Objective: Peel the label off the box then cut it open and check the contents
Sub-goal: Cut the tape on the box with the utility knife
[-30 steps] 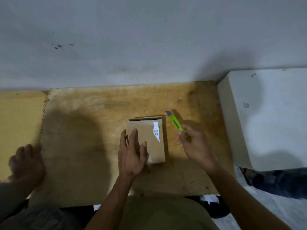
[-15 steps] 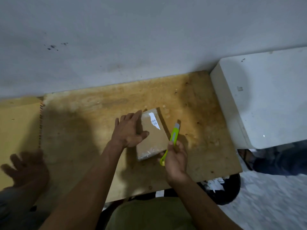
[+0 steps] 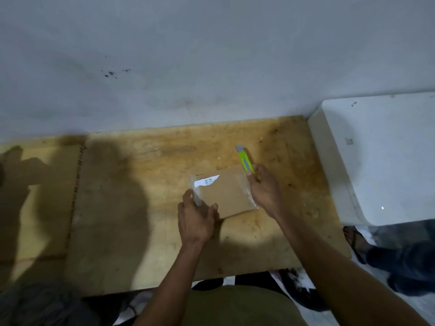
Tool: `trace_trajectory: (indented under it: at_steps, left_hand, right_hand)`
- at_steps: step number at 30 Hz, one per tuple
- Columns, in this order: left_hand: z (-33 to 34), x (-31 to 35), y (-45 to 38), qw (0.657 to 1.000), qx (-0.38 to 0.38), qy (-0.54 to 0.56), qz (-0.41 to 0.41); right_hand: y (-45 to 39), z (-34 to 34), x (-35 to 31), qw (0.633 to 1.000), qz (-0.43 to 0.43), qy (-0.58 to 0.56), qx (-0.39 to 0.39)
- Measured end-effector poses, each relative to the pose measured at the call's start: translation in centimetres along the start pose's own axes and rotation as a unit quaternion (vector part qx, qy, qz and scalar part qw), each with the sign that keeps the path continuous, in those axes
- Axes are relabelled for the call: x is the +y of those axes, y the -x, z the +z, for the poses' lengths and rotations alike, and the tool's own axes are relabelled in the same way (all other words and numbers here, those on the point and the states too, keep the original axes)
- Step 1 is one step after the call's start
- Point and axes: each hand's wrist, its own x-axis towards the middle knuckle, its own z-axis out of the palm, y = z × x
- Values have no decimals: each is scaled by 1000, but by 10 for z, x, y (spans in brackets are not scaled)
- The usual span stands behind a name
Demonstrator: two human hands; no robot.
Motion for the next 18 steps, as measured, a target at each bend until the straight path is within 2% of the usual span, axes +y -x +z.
trace_trajectory:
  at_steps: [7,10,13,18]
  left_hand:
    - [5,0,-3,999,5,-41,10]
    - [6,7,-12,993,-2,-89,76]
    - [11,15,-24,976,-47,-158,140]
    - [21,16,-38,951,-99,-240,166]
  right_hand:
    - [4,-2,6,1000,4,-25,11]
    - [11,-6,16,998,-2,-2,70]
    - [23,-16,25,996,11,-4,90]
    - [43,-23,34,997,-30,20,74]
